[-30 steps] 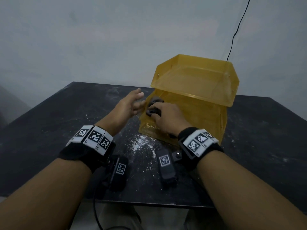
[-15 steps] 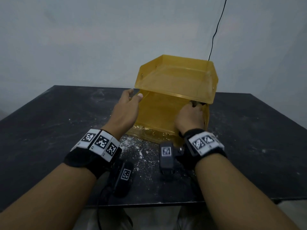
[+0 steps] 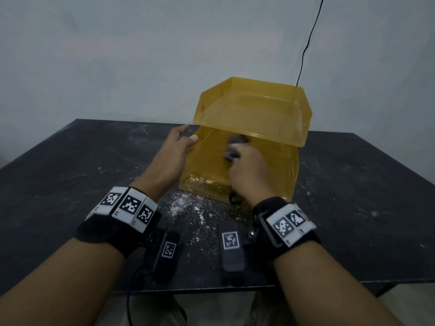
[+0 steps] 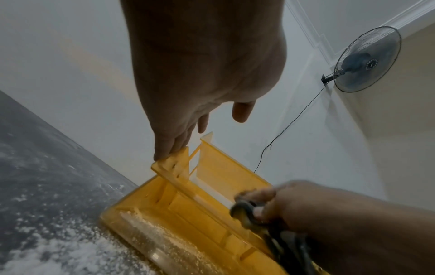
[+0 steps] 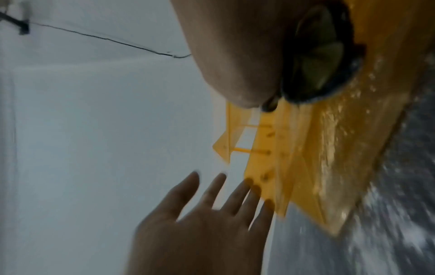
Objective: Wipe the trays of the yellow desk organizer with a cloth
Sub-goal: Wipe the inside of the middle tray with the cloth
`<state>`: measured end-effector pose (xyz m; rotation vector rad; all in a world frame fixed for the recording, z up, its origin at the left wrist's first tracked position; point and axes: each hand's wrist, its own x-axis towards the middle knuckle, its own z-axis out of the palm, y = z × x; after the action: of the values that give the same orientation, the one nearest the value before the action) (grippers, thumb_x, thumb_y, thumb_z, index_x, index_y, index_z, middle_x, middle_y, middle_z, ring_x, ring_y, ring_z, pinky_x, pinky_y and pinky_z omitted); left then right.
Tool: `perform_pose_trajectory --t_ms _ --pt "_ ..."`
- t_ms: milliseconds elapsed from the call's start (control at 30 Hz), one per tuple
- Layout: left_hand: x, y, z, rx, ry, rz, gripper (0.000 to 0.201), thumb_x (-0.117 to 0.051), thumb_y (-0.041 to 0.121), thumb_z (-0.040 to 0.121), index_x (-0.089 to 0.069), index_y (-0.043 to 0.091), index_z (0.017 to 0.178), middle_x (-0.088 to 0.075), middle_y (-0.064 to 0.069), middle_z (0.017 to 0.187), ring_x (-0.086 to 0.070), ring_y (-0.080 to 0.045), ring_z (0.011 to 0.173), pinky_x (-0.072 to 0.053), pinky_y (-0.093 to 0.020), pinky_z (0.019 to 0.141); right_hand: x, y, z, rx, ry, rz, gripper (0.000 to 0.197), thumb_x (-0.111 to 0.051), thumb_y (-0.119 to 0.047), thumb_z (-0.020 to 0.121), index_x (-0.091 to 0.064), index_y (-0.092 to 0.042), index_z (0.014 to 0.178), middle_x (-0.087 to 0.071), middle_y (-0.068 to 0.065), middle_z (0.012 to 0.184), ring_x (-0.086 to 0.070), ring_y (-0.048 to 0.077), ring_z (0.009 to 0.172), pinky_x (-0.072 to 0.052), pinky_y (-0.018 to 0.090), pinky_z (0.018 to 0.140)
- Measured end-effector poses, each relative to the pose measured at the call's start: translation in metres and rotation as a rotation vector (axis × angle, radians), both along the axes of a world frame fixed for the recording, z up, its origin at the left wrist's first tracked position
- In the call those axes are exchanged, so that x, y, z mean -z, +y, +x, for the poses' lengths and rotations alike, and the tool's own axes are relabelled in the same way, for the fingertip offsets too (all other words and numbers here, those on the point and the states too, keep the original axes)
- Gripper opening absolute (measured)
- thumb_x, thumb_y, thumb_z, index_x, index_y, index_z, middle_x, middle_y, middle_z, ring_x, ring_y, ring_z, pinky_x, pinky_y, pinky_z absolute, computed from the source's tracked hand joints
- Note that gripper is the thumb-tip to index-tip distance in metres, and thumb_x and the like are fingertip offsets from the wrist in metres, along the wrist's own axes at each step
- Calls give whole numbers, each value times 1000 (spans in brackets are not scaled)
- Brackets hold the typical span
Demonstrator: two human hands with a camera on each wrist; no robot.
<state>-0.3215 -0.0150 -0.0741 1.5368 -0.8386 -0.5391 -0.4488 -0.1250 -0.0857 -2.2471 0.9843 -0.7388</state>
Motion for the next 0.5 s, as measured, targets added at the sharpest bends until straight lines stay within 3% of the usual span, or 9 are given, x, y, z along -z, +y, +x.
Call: perform_pose_trajectory --t_ms 100,200,300,400,500 --pt "3 1 1 -2 -5 3 50 -45 46 97 -34 37 145 -46 6 142 -47 -16 128 -35 -49 111 -2 -35 1 372 187 23 42 -51 -9 97 -46 -5 138 -35 18 148 -45 32 125 -44 42 98" --pt "5 -3 8 -14 29 -12 44 -45 37 101 -35 36 144 -54 16 118 -56 -8 110 -45 -35 95 0 -69 14 455 381 108 64 -54 -20 94 -31 2 149 -18 26 156 -28 42 140 -40 53 109" --pt "6 -7 12 7 104 -27 44 -47 27 102 -37 33 144 -54 21 106 -57 -2 100 -45 -22 80 2 -82 27 481 406 158 71 -47 -29 95 -19 -3 154 -12 22 160 -23 42 145 -33 57 114" --pt "10 -8 13 23 135 -21 43 -49 26 102 -38 35 142 -55 19 108 -58 -6 106 -46 -24 85 8 -82 33 449 481 35 64 -43 -28 97 -26 -4 154 -16 22 162 -29 39 145 -32 55 115" --pt "13 -10 20 14 145 -29 38 -49 26 101 -42 38 137 -57 22 106 -59 -2 103 -47 -24 84 15 -84 33 410 473 -45 54 -44 -26 98 -40 -5 148 -27 21 158 -37 38 140 -36 53 112"
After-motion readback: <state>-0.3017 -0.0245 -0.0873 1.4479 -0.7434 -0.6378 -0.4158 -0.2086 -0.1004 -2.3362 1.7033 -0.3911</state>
